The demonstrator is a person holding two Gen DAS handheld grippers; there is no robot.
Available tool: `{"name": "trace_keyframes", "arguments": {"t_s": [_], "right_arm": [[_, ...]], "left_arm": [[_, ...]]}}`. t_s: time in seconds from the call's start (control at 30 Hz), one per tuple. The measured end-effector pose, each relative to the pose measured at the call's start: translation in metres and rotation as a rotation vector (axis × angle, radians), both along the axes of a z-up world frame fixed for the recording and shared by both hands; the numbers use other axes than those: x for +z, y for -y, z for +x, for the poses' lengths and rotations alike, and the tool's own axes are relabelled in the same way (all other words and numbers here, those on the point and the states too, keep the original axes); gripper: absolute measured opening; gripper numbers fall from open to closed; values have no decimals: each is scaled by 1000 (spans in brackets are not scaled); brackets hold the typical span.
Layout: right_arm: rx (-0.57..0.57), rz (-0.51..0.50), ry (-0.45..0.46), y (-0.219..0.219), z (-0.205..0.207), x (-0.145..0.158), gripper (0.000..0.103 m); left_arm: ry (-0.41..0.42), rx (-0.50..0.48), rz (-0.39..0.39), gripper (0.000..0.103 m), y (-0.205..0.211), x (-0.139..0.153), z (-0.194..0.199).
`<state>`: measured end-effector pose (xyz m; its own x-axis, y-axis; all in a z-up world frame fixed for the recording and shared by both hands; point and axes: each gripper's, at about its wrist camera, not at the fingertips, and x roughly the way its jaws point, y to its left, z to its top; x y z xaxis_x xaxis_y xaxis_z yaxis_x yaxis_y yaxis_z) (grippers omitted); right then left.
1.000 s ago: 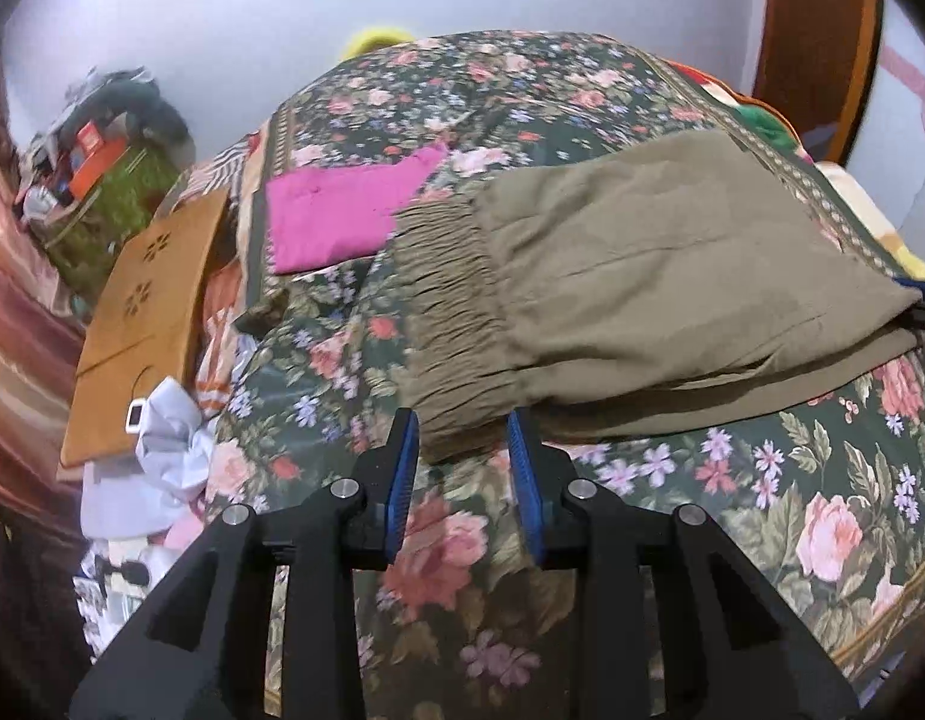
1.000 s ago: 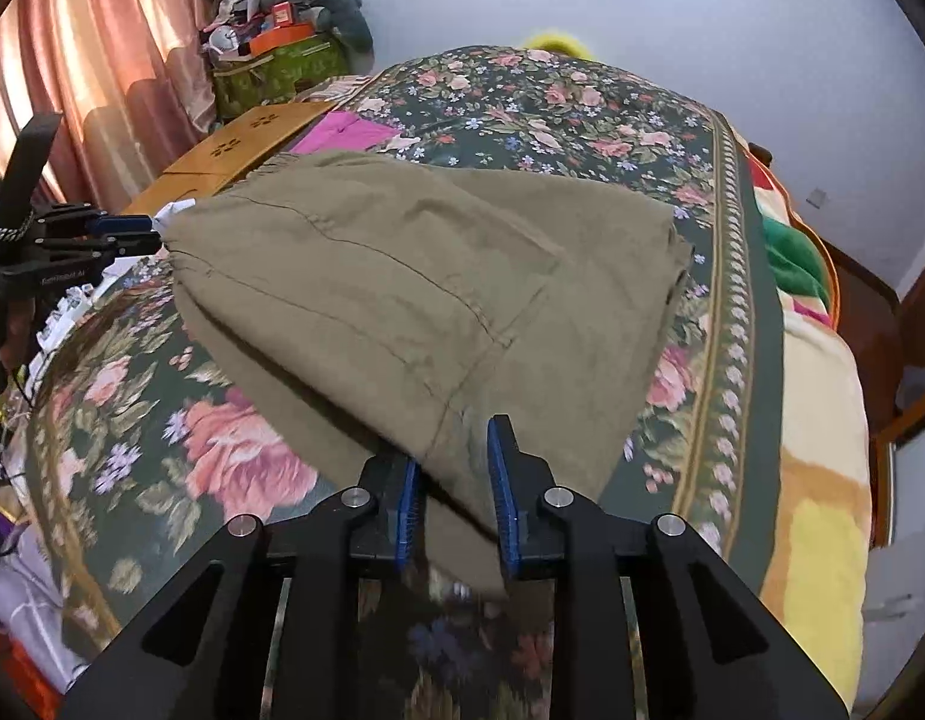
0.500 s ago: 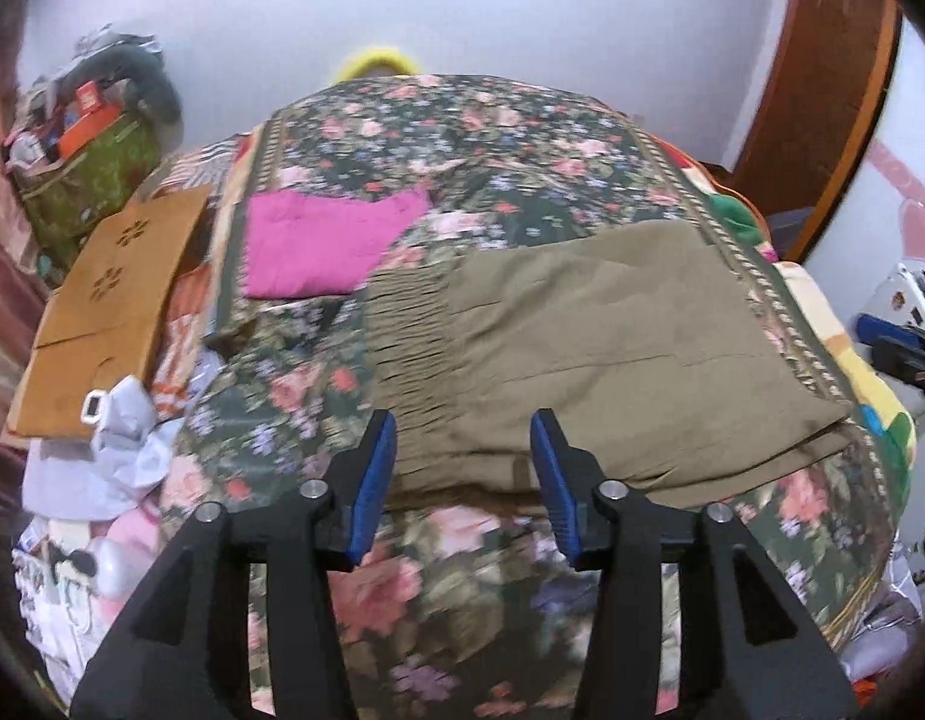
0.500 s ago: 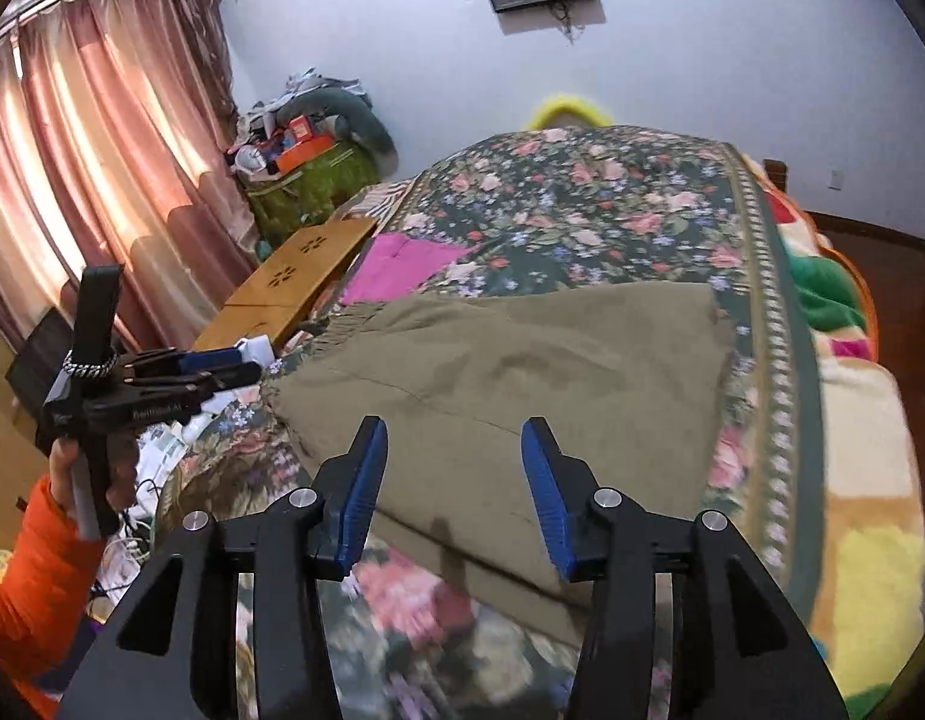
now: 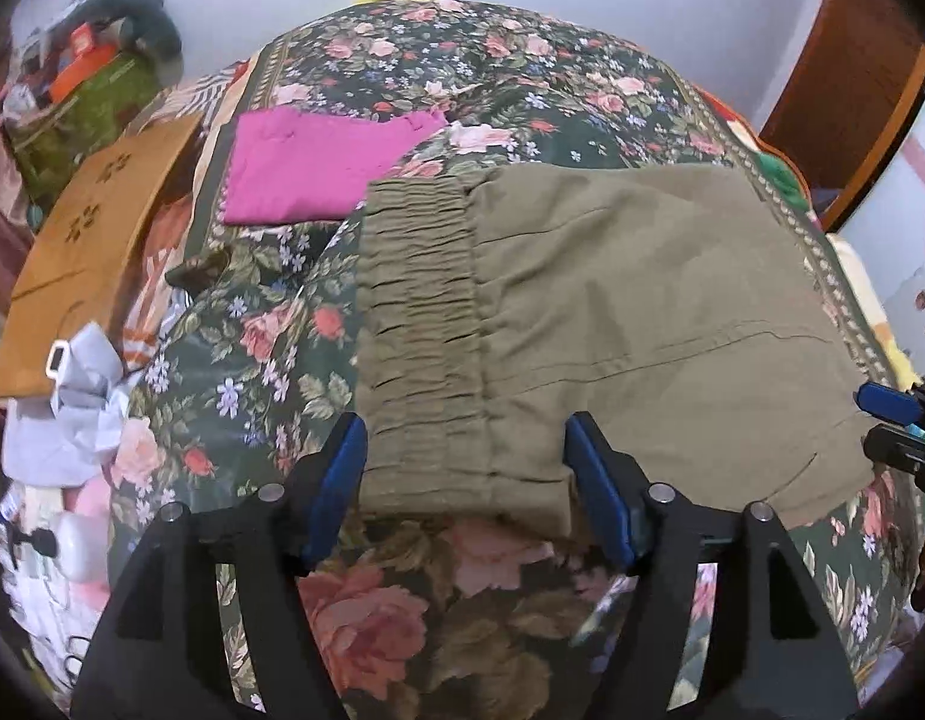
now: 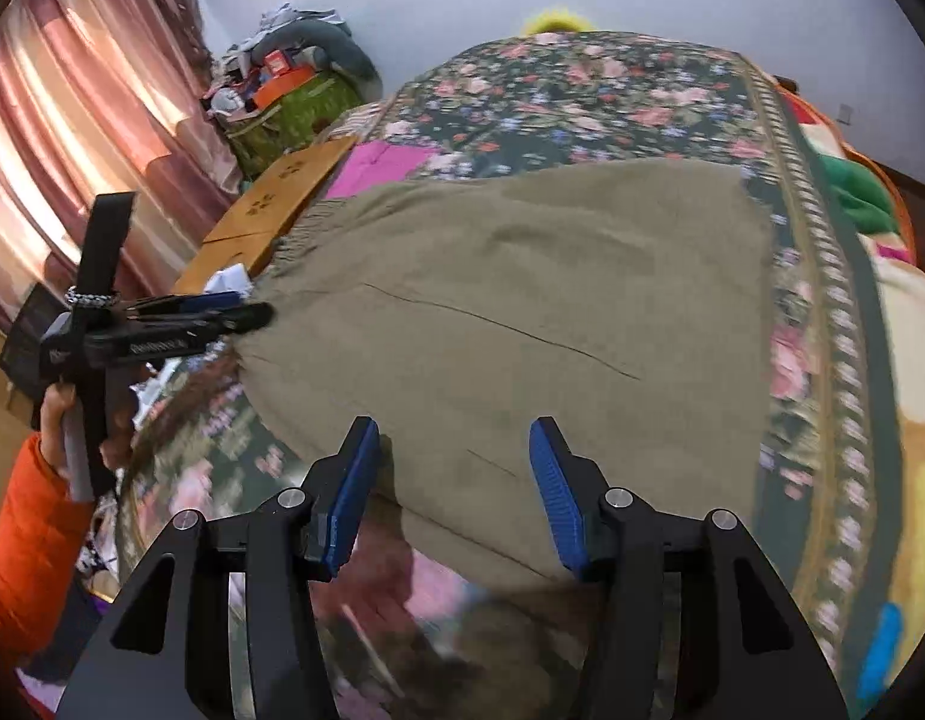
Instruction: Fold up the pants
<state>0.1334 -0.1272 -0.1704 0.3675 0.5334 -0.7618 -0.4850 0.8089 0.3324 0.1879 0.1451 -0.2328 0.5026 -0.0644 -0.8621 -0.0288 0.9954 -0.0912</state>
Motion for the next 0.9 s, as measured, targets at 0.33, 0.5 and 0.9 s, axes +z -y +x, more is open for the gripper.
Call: {"name": "trace_keyframes", "arguments": {"t_s": [0.33,0.5,0.9], "right_arm": [[-100,3,-29,60,-28,-8,48],[-114,-53,-37,70,-29,-5,49],[-199,-6,144,92,12,52,73]], "left_arm": [[17,15,73,72,5,-2,-7],[3,26,68,72,3,1,-10],[121,99,152,90,-6,65,3]]}}
